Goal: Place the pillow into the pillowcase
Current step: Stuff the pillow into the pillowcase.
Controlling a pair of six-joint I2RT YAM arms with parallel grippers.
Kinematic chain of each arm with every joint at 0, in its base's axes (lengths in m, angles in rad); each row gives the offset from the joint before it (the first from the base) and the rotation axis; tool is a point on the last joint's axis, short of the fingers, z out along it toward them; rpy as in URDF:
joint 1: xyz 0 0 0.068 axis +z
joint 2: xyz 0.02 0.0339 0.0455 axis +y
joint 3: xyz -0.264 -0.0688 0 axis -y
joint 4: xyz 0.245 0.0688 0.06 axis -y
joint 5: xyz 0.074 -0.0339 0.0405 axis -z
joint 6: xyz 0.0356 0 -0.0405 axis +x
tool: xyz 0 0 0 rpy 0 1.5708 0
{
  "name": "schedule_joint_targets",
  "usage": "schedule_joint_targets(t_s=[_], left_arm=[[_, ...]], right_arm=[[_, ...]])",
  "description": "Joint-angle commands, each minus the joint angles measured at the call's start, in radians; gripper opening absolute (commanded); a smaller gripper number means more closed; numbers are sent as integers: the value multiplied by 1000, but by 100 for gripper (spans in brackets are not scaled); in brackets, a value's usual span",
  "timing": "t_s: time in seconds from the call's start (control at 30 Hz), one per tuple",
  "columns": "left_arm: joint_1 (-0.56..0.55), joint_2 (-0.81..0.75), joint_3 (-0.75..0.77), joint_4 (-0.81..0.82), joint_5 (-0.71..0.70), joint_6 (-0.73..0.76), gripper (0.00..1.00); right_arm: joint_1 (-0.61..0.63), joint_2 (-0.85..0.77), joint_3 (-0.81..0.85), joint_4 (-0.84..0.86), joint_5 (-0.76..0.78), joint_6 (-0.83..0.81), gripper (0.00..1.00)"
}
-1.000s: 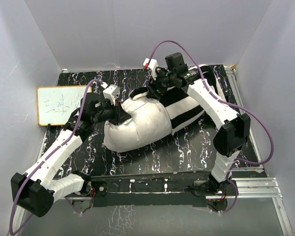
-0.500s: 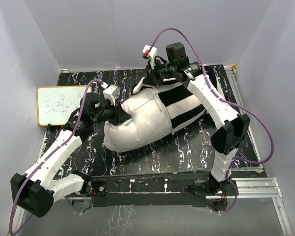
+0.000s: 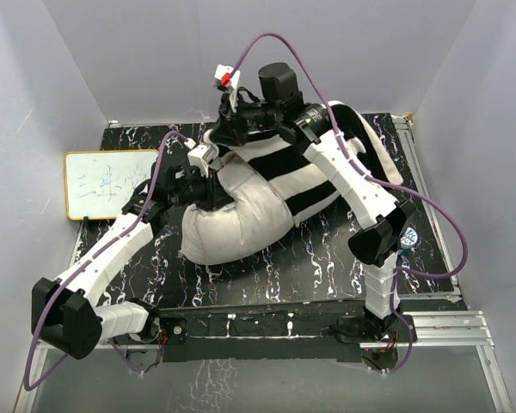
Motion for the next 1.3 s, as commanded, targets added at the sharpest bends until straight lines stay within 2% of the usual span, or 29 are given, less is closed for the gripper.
schedule_joint_targets(t_s=[0.0,0.1,0.23,0.33,0.47,0.53,0.63,0.7,0.77,0.87,1.0,1.13,1.27], left_arm=[[1,105,-12,75,-55,12,0],[1,120,-77,224,-39,-21,0],[1,73,-198,455,-36,-65,0],[1,11,-275,587,-87,-86,0],[14,26,-304,627,-116,-101,0],[20,51,-309,638,-100,-116,0],[27,66,-326,659,-93,-139,0],[32,67,-337,667,-86,-151,0],[36,72,-339,668,-74,-159,0],[45,72,-336,654,-61,-175,0],[92,68,-325,598,-79,-227,0],[205,73,-323,553,-75,-335,0],[287,113,-253,439,-74,-365,0]], right_arm=[[167,-17,129,189,-153,172,8],[149,-4,43,205,-98,200,8],[92,0,-201,347,11,282,8],[46,31,-335,442,96,302,8],[33,99,-308,415,140,217,9],[31,112,-229,351,100,155,23],[24,75,-112,249,27,56,61],[8,24,-62,190,-30,21,82],[-8,-45,-51,147,-62,-15,91],[-31,-167,-111,84,-64,-96,98],[-79,-339,-360,41,63,-220,98],[-145,-468,-655,130,234,-240,98],[-206,-529,-898,282,404,-212,98]])
